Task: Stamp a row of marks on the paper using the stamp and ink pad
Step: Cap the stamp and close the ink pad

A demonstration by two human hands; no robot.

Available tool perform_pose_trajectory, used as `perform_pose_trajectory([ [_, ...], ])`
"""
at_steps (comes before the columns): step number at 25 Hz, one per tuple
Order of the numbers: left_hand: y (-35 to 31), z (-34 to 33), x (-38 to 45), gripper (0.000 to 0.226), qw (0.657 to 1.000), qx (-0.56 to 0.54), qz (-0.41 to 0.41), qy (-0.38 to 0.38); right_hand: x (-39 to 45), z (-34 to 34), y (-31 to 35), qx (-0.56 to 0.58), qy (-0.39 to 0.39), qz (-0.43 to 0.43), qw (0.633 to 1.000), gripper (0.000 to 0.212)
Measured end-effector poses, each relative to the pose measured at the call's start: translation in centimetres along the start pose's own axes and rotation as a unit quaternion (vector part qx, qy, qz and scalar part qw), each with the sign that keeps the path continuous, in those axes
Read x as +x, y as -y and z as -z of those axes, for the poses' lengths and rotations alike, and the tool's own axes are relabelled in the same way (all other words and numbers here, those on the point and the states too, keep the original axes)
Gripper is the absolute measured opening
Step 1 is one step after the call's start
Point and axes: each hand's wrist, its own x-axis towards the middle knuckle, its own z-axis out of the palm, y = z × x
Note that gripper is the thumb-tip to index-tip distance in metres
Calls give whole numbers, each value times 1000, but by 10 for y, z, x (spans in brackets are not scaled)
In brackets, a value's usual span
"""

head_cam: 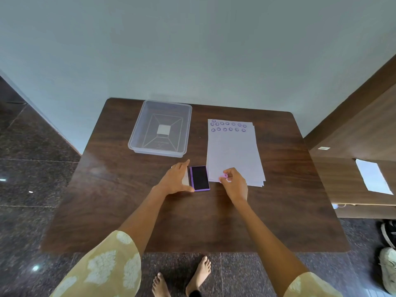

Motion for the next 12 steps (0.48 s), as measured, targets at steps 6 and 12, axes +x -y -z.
perform_pose_trajectory([
  [6, 7, 3, 3, 120, 988, 148, 2, 37, -6, -3, -9, -76, 22, 17, 997, 21],
  [12, -1, 3, 5, 114, 995, 95, 12, -4, -6, -4, -3, -41, 12, 77, 996, 39],
])
